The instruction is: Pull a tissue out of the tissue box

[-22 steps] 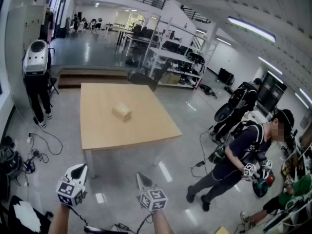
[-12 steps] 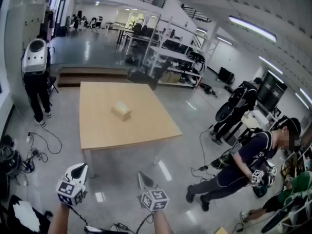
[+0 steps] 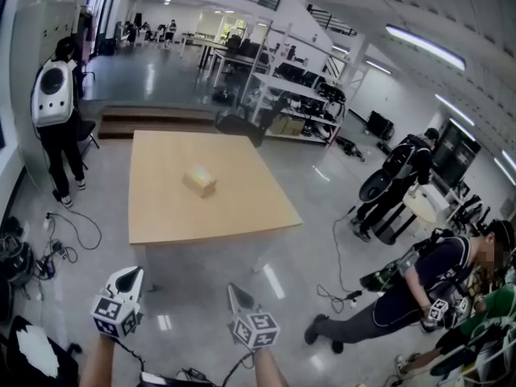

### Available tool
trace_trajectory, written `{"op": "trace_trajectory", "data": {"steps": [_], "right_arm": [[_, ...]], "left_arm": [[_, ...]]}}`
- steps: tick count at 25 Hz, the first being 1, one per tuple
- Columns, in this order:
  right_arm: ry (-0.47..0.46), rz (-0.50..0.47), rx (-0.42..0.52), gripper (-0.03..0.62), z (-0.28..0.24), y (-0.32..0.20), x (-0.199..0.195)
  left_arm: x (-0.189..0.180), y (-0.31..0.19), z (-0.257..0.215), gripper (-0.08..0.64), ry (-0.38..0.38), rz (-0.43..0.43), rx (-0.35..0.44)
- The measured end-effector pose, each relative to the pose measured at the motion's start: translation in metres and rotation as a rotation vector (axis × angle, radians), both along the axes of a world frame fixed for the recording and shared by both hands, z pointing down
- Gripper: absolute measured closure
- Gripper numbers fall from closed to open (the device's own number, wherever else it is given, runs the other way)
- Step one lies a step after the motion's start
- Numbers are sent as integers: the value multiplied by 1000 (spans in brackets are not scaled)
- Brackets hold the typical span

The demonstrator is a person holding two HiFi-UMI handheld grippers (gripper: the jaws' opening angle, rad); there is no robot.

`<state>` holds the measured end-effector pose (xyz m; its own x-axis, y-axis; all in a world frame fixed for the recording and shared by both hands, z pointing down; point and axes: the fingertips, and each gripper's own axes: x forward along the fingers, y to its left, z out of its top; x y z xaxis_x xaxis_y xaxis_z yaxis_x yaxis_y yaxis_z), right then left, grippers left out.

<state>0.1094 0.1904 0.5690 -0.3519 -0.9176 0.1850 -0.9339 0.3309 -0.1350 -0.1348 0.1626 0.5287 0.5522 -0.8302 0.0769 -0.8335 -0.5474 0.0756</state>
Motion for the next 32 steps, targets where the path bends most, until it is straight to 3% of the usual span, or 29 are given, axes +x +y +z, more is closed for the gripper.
{"op": "trace_trajectory", "data": {"steps": [16, 32], "right_arm": [[-10, -31, 3, 583, 11, -34, 9], [-19, 0, 14, 581, -1, -135, 10]], "left_arm": [[6, -27, 13, 552, -27, -24, -6], [13, -137, -3, 552, -45, 15, -1]]}}
